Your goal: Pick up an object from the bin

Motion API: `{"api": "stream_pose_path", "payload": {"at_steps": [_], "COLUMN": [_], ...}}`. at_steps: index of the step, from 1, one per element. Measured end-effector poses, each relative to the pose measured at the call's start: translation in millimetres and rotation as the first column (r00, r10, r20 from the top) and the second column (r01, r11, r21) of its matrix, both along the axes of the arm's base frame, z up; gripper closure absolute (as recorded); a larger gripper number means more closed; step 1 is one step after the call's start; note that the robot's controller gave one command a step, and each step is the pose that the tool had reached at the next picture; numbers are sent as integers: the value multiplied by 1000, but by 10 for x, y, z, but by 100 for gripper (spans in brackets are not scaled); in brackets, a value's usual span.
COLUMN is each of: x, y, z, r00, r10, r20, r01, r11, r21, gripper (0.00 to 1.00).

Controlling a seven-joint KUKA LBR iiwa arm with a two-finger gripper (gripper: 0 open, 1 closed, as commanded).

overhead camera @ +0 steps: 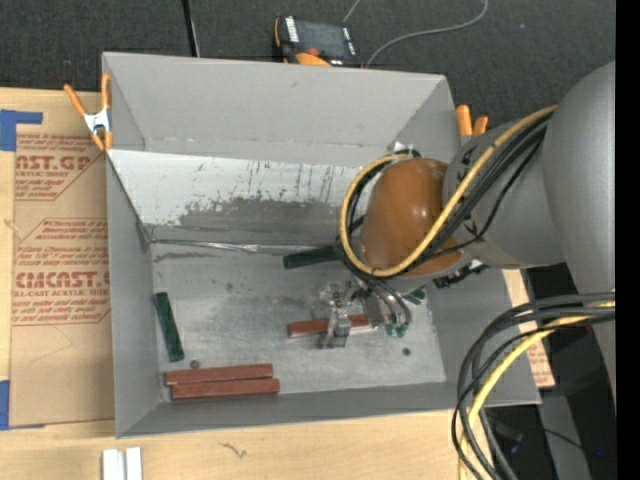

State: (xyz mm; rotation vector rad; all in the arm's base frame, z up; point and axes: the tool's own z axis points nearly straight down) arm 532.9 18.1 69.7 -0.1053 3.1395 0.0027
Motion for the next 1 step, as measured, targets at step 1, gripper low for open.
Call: {"api": "stream_pose_path", "payload": {"at_steps": [1], "x": [-6], "y": [193], "z": [1567], "r00": [925], "r10": [379], "r20": [7], "r01": [-379], "r11": [926], "r21": [-3], "gripper": [100]}}
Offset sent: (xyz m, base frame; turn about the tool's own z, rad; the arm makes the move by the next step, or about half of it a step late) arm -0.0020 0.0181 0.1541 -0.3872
